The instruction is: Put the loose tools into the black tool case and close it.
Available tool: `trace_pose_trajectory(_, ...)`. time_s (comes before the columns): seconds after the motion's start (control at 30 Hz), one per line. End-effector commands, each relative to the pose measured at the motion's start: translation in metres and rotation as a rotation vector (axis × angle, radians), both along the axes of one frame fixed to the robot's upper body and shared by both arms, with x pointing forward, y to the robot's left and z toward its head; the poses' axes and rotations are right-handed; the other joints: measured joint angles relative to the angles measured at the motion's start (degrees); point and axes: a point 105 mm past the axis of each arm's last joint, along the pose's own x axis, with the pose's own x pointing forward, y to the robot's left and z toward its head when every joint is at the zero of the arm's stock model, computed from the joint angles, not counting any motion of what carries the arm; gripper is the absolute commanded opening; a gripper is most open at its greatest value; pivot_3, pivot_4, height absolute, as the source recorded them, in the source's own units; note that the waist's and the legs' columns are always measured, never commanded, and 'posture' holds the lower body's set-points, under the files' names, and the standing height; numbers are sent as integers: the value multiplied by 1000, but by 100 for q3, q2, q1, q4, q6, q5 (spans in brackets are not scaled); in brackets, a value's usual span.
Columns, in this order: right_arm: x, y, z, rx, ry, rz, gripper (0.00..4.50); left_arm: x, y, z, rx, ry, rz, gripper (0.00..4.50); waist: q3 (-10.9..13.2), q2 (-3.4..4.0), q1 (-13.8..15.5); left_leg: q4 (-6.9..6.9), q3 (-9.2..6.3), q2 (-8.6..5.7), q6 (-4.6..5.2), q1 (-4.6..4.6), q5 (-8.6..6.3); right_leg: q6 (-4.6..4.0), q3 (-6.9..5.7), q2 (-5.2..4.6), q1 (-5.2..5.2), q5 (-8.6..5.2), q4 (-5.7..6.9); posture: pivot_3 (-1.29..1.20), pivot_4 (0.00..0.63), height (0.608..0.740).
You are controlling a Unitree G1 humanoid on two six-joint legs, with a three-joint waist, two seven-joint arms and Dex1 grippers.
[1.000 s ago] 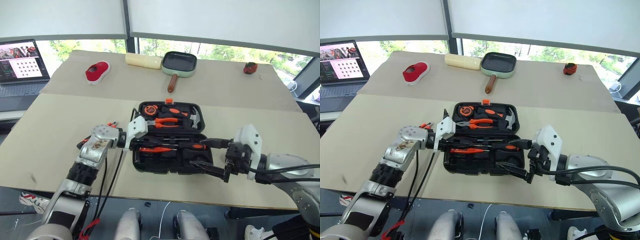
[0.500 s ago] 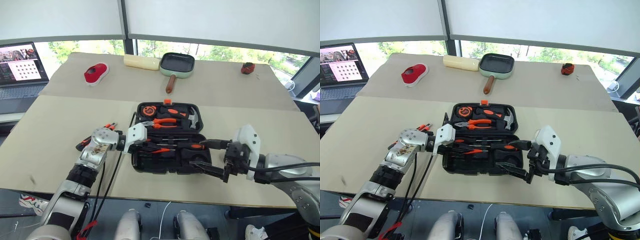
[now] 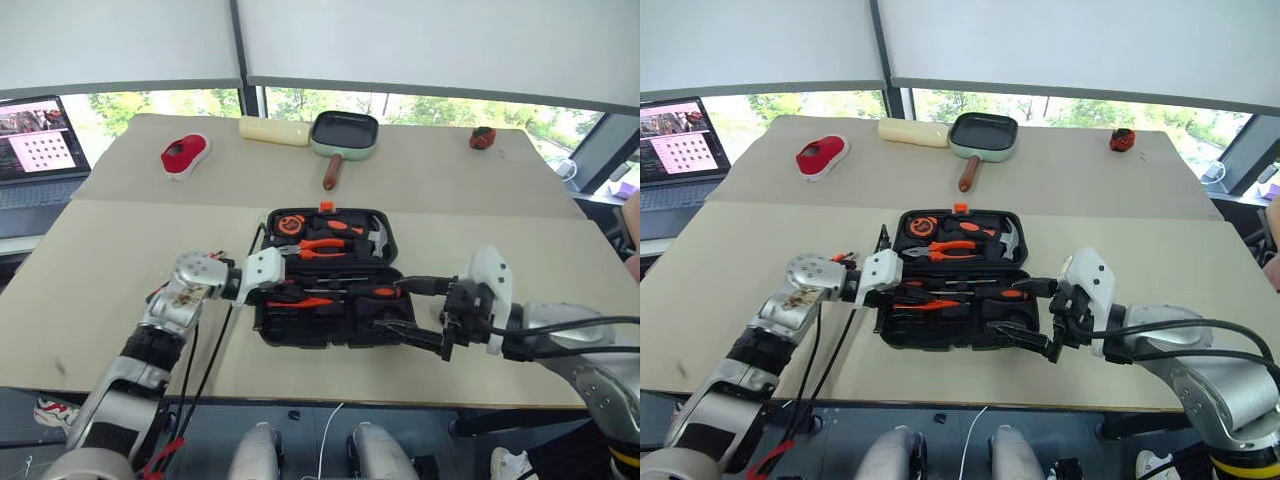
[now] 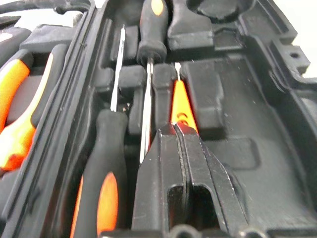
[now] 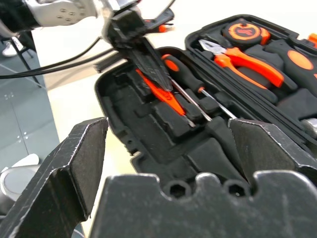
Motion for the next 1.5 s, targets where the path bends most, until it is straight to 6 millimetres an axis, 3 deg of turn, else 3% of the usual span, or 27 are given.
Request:
trace_pose_trajectory(0.03, 8, 9, 10, 23, -48, 58, 4500, -9, 43, 39, -90, -11, 193, 520, 7, -4, -33, -2, -3, 3, 0, -1, 0, -2, 0, 3, -4, -1, 1, 0, 150, 740)
trace_pose_trajectory(0.17, 18, 18, 16, 44, -57, 119, 4500, -30, 100, 56, -142, -19, 471, 1775, 15, -4, 5, -14, -20, 6, -1, -14, 1, -4, -6, -1, -22, -3, 1, 0, 150, 740)
trace_pose_trajectory(0.33, 20, 27, 20, 27, -57, 223, 4500, -69, 168, 41, -129, -7, 796, 3329, 21, -13, 36, -23, -21, 0, -1, -12, 0, 0, -4, -27, -21, -5, -11, 0, 150, 740)
trace_pose_trajectory(0.4, 20, 29, 19, 13, -54, 256, 4500, -81, 185, 32, -107, 8, 870, 4055, 27, -24, 70, -23, -16, 1, -2, -13, 0, -2, -7, -26, -26, -5, -12, 0, 150, 740)
trace_pose_trajectory(0.47, 21, 30, 18, 7, -58, 271, 4500, -83, 191, 29, -86, 17, 890, 4391, 28, -29, 156, -23, -4, 3, -3, -12, 0, -5, -13, -28, -27, -7, -11, 0, 150, 740)
trace_pose_trajectory(0.63, 21, 34, 18, 7, -70, 284, 4500, -62, 205, 36, -21, 23, 877, 4391, 28, -41, 300, -23, 40, 4, -10, -25, 3, -62, -18, -38, -84, -32, -8, 0, 150, 740)
trace_pose_trajectory(0.73, 16, 32, 16, 14, -67, 269, 4500, -34, 203, 42, 17, 42, 823, 4391, 30, -46, 332, -23, 53, 1, -10, -30, 3, -57, -18, -37, -92, -29, -1, 0, 150, 740)
trace_pose_trajectory(1.0, 0, 29, 8, 28, -62, 199, 4500, 16, 161, 26, 130, 119, 642, 4391, 31, -52, 280, -28, 57, 8, -10, -88, 1, -18, -9, -13, -115, -5, 4, 0, 150, 740)
trace_pose_trajectory(1.2, -1, 25, 8, 28, -71, 134, 4500, 32, 155, 8, 208, 171, 672, 4391, 30, -52, 234, -28, 54, 8, -9, -89, 1, -16, -7, -10, -113, -6, 4, 0, 150, 740)
trace_pose_trajectory(1.3, 1, 21, 8, 3, -86, 104, 4500, 33, 157, 2, 220, 181, 673, 3784, 30, -51, 237, -28, 52, 7, -9, -81, 2, -16, -7, -10, -106, -6, 6, 0, 150, 740)
trace_pose_trajectory(1.47, 4, 17, 8, -11, -93, 87, 4500, 27, 161, 5, 197, 193, 654, 1831, 29, -51, 234, -28, 52, 6, -9, -74, 2, -16, -7, -11, -101, -6, 6, 0, 150, 740)
trace_pose_trajectory(1.5, 4, 17, 8, -12, -94, 85, 4500, 27, 160, 9, 183, 186, 643, 1710, 30, -51, 227, -28, 52, 7, -9, -73, 2, -16, -7, -11, -100, -6, 6, 0, 150, 740)
